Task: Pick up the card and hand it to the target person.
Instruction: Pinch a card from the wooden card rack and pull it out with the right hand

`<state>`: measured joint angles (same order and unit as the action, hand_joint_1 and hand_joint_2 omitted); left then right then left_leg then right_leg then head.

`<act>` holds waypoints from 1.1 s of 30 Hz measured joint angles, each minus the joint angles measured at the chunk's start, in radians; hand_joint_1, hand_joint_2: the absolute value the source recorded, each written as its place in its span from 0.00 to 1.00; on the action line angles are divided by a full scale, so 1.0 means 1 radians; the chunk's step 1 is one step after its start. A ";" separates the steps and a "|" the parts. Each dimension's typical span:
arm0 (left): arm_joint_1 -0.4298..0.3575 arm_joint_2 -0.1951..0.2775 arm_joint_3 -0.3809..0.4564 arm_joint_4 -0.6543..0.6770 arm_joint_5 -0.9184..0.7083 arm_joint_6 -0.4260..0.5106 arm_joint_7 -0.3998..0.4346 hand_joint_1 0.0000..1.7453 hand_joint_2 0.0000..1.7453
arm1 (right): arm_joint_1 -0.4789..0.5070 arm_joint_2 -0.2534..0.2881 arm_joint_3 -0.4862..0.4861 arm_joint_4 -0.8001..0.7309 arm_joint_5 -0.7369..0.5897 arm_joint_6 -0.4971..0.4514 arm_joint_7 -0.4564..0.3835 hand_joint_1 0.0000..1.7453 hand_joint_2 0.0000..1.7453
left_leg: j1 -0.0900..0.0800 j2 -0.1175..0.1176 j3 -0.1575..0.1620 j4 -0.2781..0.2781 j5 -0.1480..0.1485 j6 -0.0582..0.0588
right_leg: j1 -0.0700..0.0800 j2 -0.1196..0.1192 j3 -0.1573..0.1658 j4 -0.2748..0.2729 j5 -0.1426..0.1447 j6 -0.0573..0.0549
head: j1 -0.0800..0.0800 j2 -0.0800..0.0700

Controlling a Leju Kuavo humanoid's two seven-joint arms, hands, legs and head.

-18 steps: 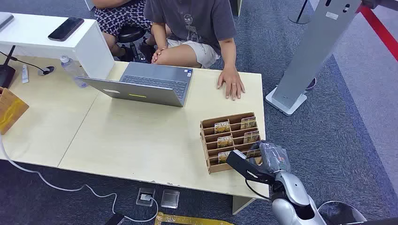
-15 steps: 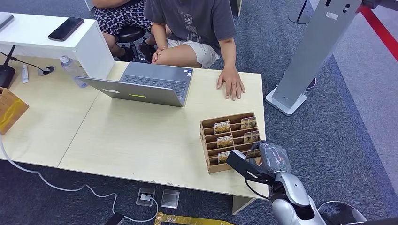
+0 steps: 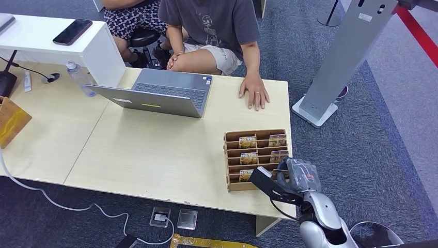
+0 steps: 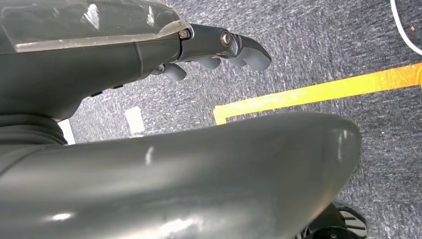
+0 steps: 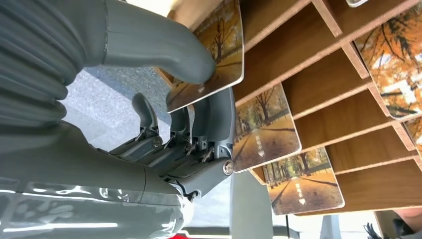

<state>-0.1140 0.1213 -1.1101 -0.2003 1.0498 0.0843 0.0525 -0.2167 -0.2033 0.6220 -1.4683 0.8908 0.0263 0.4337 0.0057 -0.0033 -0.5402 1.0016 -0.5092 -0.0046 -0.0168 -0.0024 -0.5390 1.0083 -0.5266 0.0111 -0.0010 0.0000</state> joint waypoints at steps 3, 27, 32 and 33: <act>0.000 0.000 0.000 0.000 0.000 0.000 -0.001 0.00 0.00 | 0.003 0.000 -0.001 0.000 0.000 -0.004 -0.006 0.87 1.00 | 0.000 0.000 0.000 0.000 0.000 0.000 | 0.000 0.000 0.000 0.000 0.000 0.000 | 0.000 0.000; 0.001 0.000 -0.003 0.000 0.000 0.012 -0.010 0.00 0.00 | 0.009 -0.002 -0.014 -0.053 0.029 -0.039 -0.030 0.88 1.00 | 0.000 0.000 0.001 0.000 0.000 0.000 | 0.000 0.000 0.001 0.000 0.000 0.000 | 0.000 0.000; 0.001 0.000 -0.003 0.000 0.000 0.012 -0.009 0.00 0.00 | 0.001 -0.009 -0.030 -0.141 0.032 -0.044 -0.036 0.88 1.00 | 0.000 0.000 0.001 0.000 0.000 0.000 | 0.000 0.000 0.001 0.000 0.000 0.000 | 0.000 0.000; 0.001 0.000 -0.003 0.000 0.000 0.012 -0.009 0.00 0.00 | -0.005 -0.010 -0.031 -0.160 0.029 -0.044 -0.037 0.88 1.00 | 0.000 0.000 0.001 0.000 0.000 0.000 | 0.000 0.000 0.001 0.000 0.000 0.000 | 0.000 0.000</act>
<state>-0.1130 0.1213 -1.1135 -0.2003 1.0502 0.0963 0.0431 -0.2218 -0.2133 0.5911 -1.6285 0.9199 -0.0174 0.3967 0.0057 -0.0029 -0.5395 1.0016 -0.5092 -0.0046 -0.0168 -0.0023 -0.5383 1.0083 -0.5264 0.0111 -0.0012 0.0000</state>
